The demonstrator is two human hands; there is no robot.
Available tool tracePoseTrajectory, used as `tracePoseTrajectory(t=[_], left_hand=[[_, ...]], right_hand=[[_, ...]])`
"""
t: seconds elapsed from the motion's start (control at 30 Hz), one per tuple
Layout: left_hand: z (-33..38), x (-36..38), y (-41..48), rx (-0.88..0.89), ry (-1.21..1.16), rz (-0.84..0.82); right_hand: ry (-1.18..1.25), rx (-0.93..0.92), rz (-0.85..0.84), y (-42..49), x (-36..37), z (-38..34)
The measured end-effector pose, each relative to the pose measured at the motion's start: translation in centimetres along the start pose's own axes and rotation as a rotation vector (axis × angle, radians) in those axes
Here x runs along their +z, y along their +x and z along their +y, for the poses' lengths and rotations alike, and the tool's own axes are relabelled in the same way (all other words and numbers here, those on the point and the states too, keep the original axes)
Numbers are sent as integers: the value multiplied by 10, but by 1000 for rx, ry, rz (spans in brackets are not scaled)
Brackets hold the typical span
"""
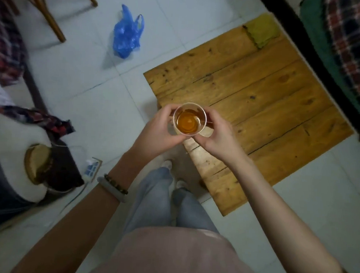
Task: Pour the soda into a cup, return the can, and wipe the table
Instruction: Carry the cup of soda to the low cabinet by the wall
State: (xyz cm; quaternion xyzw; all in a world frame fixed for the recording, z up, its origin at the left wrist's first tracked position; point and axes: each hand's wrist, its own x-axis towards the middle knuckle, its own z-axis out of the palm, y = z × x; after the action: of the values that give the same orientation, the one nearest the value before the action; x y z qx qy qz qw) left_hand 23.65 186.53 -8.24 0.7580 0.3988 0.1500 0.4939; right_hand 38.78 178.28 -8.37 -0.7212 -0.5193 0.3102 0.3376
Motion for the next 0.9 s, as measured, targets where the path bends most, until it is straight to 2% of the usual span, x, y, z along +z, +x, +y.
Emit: tracePoseTrajectory(t=[0.23, 0.67, 0.9], left_hand=[[-15, -43, -101, -123, -38, 338], [-73, -96, -317, -540, -128, 868], [-101, -125, -451, -592, -185, 1125]], right_hand=[[-36, -198, -345, -10, 49, -61], [-128, -601, -851, -75, 207, -195], [-88, -728, -1071, -154, 308, -275]])
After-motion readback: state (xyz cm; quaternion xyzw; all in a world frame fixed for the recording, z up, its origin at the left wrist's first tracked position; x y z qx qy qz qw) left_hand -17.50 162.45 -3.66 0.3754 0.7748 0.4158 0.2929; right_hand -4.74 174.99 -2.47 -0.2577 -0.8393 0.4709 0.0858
